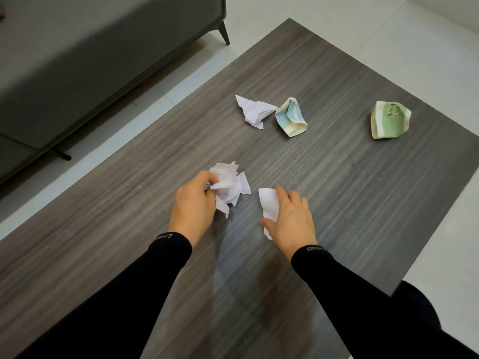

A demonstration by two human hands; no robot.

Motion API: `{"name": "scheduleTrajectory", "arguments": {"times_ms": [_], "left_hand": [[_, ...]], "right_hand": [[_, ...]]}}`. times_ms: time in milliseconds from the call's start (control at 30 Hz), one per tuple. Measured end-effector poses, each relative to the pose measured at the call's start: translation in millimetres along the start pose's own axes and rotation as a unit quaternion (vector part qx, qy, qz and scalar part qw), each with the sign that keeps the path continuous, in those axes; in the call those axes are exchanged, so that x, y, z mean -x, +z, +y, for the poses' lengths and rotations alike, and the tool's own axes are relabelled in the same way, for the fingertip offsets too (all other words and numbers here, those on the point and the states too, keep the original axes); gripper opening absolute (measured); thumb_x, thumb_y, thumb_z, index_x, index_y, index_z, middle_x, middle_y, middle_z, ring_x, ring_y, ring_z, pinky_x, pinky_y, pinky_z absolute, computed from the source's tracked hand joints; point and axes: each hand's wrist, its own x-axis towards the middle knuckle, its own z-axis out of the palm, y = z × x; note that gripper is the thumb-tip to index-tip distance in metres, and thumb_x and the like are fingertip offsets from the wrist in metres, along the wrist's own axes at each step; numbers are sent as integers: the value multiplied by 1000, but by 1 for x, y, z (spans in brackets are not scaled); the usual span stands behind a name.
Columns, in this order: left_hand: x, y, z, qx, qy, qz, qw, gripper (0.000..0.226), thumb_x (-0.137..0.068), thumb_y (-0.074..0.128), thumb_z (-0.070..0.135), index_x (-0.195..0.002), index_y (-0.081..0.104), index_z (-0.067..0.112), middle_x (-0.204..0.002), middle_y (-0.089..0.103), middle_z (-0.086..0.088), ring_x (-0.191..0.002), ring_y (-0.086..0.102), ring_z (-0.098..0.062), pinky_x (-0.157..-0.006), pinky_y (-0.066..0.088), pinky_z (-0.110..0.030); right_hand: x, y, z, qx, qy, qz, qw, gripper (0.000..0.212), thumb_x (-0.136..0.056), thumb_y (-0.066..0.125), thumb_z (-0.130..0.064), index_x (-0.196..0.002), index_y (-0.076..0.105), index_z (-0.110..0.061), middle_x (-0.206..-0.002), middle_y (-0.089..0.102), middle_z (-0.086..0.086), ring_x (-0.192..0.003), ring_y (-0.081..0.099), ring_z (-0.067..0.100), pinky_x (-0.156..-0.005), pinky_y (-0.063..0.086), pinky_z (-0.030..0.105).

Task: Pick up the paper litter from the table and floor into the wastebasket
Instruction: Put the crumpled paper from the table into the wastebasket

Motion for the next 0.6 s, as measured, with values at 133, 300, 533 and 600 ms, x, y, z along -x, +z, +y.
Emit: {"name": "scheduleTrajectory", "arguments": {"times_ms": [133, 300, 533, 600], "left_hand": [[1, -8, 2, 100, -62, 57, 991, 23, -88, 54, 9, -92, 56, 32, -76, 57, 17, -65, 53, -2, -55, 38, 1], [5, -2, 20, 276, -161, 17, 947, 27, -89, 53, 6, -104, 66, 25, -93, 70, 1, -79, 66, -13, -73, 52, -27], [34, 34, 56, 264, -200, -32, 943, 18, -88, 55, 4, -97, 69, 11, -77, 71, 1, -65, 63, -10, -56, 50, -18], [41, 46, 65, 212, -187, -36, 959, 20, -85, 56, 3, -92, 70, 15, -78, 71, 0, -69, 63, -11, -56, 50, -14]], "right_hand": [[-7, -1, 3, -174, 68, -13, 982, 40, -88, 51, -9, -128, 50, -10, -121, 61, 13, -111, 57, 30, -98, 45, 42], [-14, -18, 2, -374, 112, -27, 920, 28, -95, 42, -14, -114, 62, -16, -95, 64, -4, -95, 60, 19, -69, 46, 12], [-1, -42, -12, -623, 154, -191, 743, 46, -90, 48, -50, -104, 65, -11, -91, 70, 15, -76, 67, 25, -70, 57, 37], [4, -44, -7, -611, 132, -199, 755, 42, -82, 65, -41, -109, 61, -9, -96, 69, 17, -71, 68, 23, -63, 58, 34]]}}
